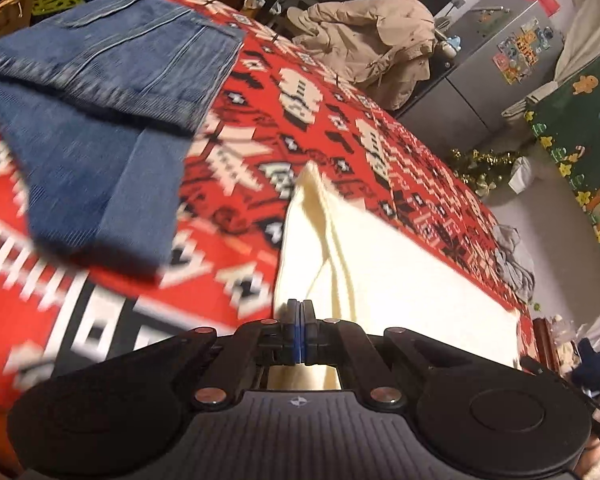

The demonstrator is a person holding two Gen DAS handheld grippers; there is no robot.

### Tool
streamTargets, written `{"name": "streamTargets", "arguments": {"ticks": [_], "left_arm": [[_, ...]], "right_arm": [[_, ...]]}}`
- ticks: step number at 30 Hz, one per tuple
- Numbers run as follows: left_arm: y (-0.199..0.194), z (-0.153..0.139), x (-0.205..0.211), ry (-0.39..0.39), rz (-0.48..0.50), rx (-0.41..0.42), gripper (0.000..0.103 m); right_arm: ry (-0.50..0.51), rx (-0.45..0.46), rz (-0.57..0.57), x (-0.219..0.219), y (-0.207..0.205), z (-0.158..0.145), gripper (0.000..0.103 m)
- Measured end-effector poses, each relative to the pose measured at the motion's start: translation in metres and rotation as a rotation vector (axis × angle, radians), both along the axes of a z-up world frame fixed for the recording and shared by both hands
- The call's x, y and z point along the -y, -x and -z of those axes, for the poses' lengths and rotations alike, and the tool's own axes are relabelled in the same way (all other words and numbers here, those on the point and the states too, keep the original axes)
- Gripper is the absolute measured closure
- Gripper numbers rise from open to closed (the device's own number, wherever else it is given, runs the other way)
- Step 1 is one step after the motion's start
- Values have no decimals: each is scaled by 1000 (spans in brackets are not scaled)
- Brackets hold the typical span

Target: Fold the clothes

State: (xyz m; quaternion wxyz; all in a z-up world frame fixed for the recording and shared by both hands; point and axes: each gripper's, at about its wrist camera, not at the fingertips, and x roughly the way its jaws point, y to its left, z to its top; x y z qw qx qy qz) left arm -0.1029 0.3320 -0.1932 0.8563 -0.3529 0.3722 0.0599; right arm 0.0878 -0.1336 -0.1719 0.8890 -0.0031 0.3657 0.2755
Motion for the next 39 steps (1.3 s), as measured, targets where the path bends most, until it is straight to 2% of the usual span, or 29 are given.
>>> {"name": "streamTargets", "arguments": {"ticks": [6, 9, 12, 14, 17, 20, 24, 27, 31, 35, 39], "left_arm": [[27, -4, 9, -12, 20, -33, 100], [31, -10, 18, -80, 46, -51, 100], [33, -12, 20, -107, 53, -65, 100], [34, -14, 20, -142, 49, -90, 95], [38, -19, 20, -223, 42, -124, 98], [45, -24, 17, -217, 32, -93, 98], [44, -32, 19, -200, 32, -35, 98], [32, -32, 24, -206, 50, -39, 98], [21, -34, 36, -192, 78, -20, 98], [18, -33, 44, -190, 101, -19, 98], [24, -26, 44, -175, 101, -37, 98]], "right_arm": [[6, -14, 0, 3, 2, 6, 95], [3, -9, 9, 8, 3, 3, 95], [-1, -4, 18, 13, 5, 1, 95], [-3, -1, 24, 17, 6, -1, 95], [-5, 3, 36, 23, 7, -4, 95], [17, -24, 81, 38, 5, -4, 96], [39, -27, 59, 43, 7, 0, 98], [52, -5, 49, 33, -1, 1, 98], [62, 10, 49, 12, -31, 3, 103], [98, -26, 52, -3, -55, 17, 103], [104, -23, 36, 4, -45, 19, 103]]}}
